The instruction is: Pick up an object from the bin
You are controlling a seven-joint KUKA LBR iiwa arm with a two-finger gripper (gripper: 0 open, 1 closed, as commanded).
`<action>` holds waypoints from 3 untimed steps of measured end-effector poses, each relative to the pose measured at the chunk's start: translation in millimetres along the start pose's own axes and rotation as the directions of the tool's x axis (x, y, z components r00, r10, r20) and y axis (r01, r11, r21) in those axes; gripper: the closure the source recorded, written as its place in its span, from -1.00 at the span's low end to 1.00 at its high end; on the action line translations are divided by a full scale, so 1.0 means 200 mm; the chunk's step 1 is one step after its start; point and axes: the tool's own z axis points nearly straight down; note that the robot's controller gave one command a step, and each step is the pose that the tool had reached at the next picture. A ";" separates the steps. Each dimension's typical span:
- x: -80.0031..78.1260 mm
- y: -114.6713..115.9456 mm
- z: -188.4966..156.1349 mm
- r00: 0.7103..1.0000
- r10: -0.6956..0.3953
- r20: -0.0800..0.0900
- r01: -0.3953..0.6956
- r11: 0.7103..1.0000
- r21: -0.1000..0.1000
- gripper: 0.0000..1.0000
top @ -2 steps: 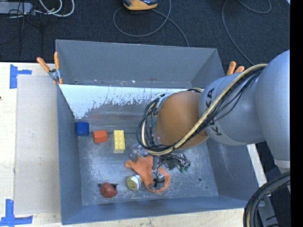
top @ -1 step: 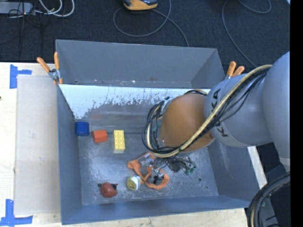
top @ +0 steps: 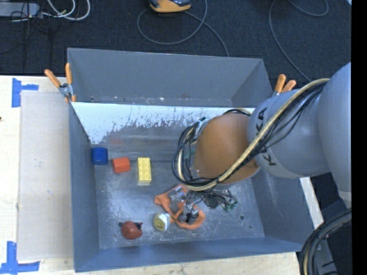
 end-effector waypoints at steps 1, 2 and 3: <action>0.03 -0.02 -0.20 1.000 -0.002 -0.006 0.002 1.000 -0.004 1.00; 0.03 -0.03 -0.48 1.000 0.014 -0.004 -0.014 1.000 -0.002 1.00; 0.04 -0.04 -0.75 1.000 -0.015 -0.007 0.015 1.000 -0.005 1.00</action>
Offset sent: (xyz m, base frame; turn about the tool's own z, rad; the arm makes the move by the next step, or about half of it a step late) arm -0.0022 -0.0097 0.1101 0.0159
